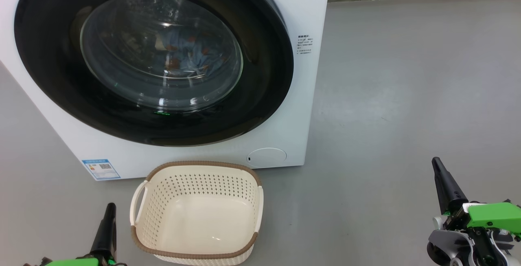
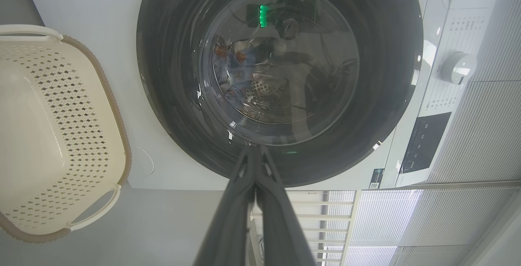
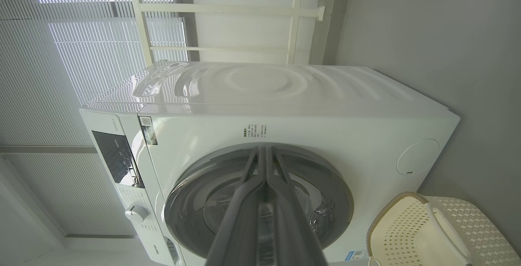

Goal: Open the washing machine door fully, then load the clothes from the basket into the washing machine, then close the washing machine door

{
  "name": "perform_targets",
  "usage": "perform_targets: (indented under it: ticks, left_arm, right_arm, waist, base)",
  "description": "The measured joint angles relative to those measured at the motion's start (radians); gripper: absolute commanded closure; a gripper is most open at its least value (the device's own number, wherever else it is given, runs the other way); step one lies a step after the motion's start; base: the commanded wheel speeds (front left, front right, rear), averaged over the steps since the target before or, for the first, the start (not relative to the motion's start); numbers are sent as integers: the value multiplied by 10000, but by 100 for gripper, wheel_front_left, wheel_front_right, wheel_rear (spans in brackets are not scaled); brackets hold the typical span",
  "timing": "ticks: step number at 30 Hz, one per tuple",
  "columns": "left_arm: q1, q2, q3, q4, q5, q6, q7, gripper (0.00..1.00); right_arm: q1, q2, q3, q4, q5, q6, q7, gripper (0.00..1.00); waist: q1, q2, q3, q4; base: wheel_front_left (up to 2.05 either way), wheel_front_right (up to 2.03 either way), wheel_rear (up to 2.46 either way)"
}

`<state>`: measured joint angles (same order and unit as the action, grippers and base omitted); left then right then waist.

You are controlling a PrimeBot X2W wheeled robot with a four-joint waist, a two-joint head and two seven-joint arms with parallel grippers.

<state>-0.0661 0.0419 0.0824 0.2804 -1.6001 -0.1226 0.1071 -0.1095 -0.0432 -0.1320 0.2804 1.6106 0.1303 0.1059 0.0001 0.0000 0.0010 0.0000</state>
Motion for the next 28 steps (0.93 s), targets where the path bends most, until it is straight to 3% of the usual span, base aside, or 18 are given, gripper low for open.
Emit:
perform_targets:
  ticks: [28]
  left_arm:
    - [-1,0,0,0,-2,0,0,100]
  right_arm:
    - [0,2,-4,0,0,0,0,100]
  waist:
    - [0,0,0,0]
  base:
    - [0,0,0]
